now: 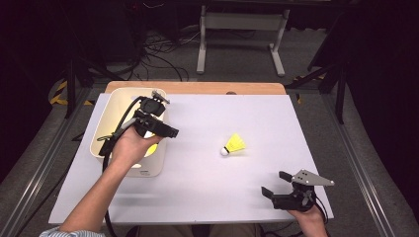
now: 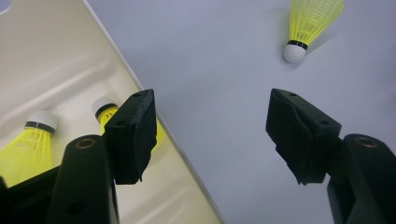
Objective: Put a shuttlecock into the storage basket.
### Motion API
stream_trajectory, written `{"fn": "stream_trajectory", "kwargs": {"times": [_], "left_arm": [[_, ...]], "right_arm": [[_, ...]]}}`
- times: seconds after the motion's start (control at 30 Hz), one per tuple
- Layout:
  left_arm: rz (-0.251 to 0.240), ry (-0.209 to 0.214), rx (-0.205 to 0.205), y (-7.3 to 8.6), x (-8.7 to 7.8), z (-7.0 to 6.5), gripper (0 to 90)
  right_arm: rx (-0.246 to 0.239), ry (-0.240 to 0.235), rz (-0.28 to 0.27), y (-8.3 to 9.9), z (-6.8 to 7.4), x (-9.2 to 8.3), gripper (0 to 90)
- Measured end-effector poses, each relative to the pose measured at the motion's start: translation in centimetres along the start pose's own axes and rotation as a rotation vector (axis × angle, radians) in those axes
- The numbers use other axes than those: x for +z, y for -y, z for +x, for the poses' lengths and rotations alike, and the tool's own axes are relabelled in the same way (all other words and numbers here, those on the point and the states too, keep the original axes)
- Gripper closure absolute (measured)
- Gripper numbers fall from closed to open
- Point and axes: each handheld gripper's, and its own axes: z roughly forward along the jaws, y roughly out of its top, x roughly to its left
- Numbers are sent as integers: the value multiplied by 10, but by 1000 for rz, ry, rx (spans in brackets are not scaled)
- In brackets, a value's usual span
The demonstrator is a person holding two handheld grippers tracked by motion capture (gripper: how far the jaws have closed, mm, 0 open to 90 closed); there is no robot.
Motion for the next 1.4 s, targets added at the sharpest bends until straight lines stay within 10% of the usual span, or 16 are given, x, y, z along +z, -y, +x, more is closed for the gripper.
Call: {"fn": "stream_trajectory", "kwargs": {"times": [1.4], "left_arm": [[-35,33,52,-5,5,-27,335]], "right_arm": [[1,-2,1,0,0,0,74]]}}
